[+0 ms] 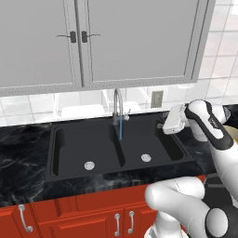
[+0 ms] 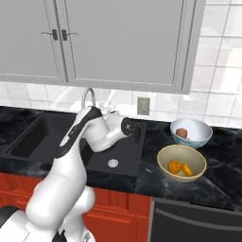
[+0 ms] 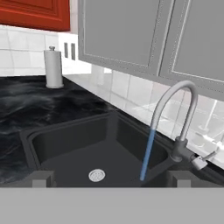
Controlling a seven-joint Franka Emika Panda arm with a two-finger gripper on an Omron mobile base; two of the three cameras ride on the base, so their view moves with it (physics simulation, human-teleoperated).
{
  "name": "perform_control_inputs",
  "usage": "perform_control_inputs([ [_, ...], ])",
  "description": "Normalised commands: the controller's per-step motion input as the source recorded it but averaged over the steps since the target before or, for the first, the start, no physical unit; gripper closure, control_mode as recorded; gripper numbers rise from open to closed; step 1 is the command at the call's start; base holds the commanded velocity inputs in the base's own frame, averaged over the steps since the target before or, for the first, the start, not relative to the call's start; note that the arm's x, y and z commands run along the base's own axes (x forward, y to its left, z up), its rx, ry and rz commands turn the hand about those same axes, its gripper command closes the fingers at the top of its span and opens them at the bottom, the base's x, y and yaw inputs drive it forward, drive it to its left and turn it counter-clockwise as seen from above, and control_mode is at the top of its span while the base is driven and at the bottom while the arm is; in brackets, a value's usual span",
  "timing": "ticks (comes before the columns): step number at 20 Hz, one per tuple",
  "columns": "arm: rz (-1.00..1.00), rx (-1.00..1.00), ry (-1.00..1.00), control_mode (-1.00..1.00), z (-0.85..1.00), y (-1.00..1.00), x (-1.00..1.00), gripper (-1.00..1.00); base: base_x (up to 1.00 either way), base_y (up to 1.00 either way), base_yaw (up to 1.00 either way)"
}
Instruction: Pick the oranges from the sink and place them in one bowl. Place the onion in the other bowl. Then turn off the sink faucet.
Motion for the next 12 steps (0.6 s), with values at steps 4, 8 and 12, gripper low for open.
perform_control_inputs([
  [4,-0.13,0.00,0.00,-1.00,-0.01,0.18,0.06,-1.00,0.00,0.00,0.00],
  [8,-0.13,0.00,0.00,-1.00,0.00,0.10,0.14,-1.00,0.00,0.00,0.00],
  [12,-0.08,0.00,0.03,-1.00,-0.08,0.05,0.23,-1.00,0.00,0.00,0.00],
])
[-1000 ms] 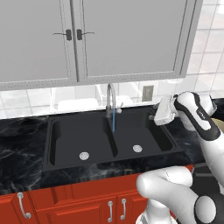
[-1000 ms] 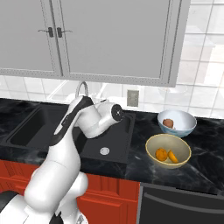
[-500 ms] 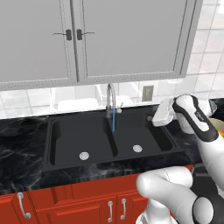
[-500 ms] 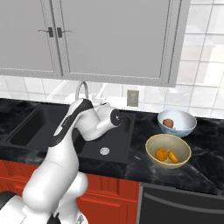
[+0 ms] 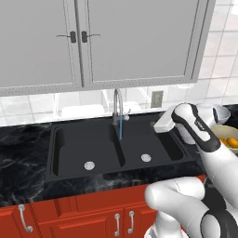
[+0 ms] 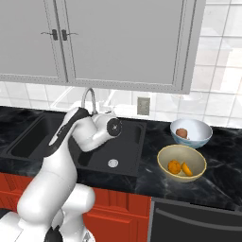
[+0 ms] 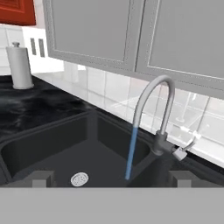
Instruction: Pick the oranges from the sink and place them in one bowl. Place the onion in the other bowl. Then turn off the sink faucet.
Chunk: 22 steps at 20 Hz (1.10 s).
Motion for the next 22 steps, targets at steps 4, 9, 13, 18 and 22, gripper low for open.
perform_control_inputs([
  [4,-0.05,0.01,0.04,-1.00,-0.15,0.01,0.24,-1.00,0.00,0.00,0.00],
  [9,-0.01,0.02,0.03,-1.00,-0.10,0.00,0.24,-1.00,0.00,0.00,0.00],
  [13,0.00,0.05,0.01,-1.00,-0.04,-0.03,0.26,-1.00,0.00,0.00,0.00],
  [18,0.00,0.05,0.00,-1.00,-0.01,-0.05,0.19,-1.00,0.00,0.00,0.00],
  [22,0.00,0.04,0.00,-1.00,-0.07,-0.03,0.19,-1.00,0.00,0.00,0.00],
])
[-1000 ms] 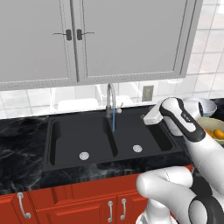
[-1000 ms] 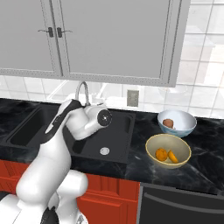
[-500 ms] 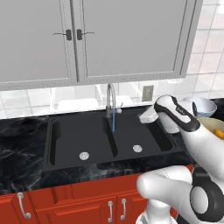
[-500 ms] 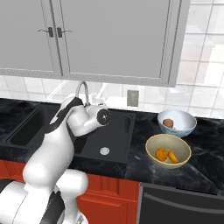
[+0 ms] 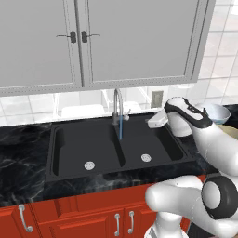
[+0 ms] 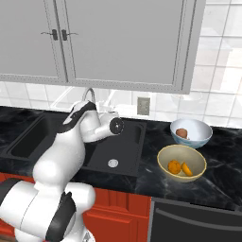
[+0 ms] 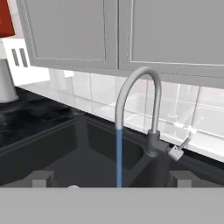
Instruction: Pick the oranges from the sink and place them in one bowl. Place the onion in the other bowl. Then turn off the sink faucet.
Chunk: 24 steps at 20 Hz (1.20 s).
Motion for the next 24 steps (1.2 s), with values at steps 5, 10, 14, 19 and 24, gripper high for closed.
perform_control_inputs([
  [5,0.00,0.01,0.00,-1.00,-0.06,0.00,0.14,-1.00,0.00,0.00,0.00],
  [10,0.00,0.01,0.00,-1.00,-0.01,0.00,0.03,-1.00,0.00,0.00,0.00],
  [14,0.00,0.01,-0.02,-1.00,0.00,0.00,0.00,-1.00,0.00,0.00,0.00],
  [19,0.00,0.00,-0.01,-1.00,0.00,0.00,0.00,-1.00,0.00,0.00,0.00],
  [24,0.00,0.01,-0.04,-1.00,0.00,0.02,0.00,-1.00,0.00,0.00,0.00],
])
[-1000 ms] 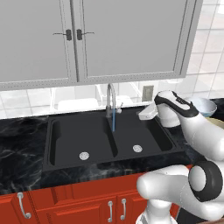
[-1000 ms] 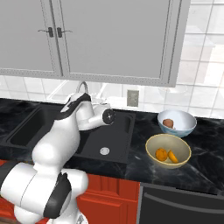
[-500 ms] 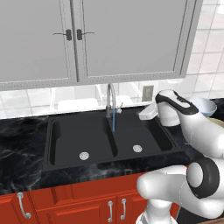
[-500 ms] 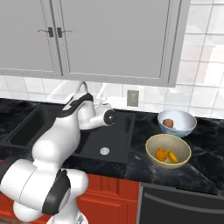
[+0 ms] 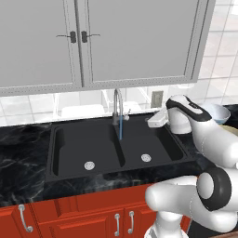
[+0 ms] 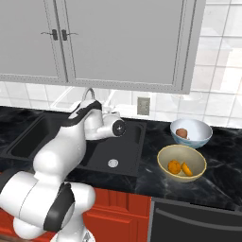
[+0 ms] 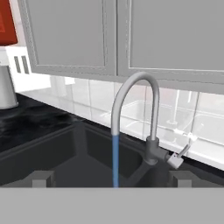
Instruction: Pick the oranges from the sink and place them in one bowl. Place the onion in the other bowl. Then turn off the sink faucet.
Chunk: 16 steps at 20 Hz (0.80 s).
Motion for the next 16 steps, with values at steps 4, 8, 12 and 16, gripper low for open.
perform_control_inputs([
  [4,0.00,0.02,-0.07,-1.00,0.00,0.04,0.00,-1.00,0.00,0.00,0.00],
  [8,0.00,0.01,-0.09,-1.00,0.00,0.07,0.00,-1.00,0.00,0.00,0.00],
  [12,0.00,0.00,-0.01,-1.00,-0.01,0.10,0.00,-1.00,0.00,0.00,0.00],
  [16,0.00,0.00,0.00,-1.00,-0.10,0.10,0.00,-1.00,0.00,0.00,0.00],
])
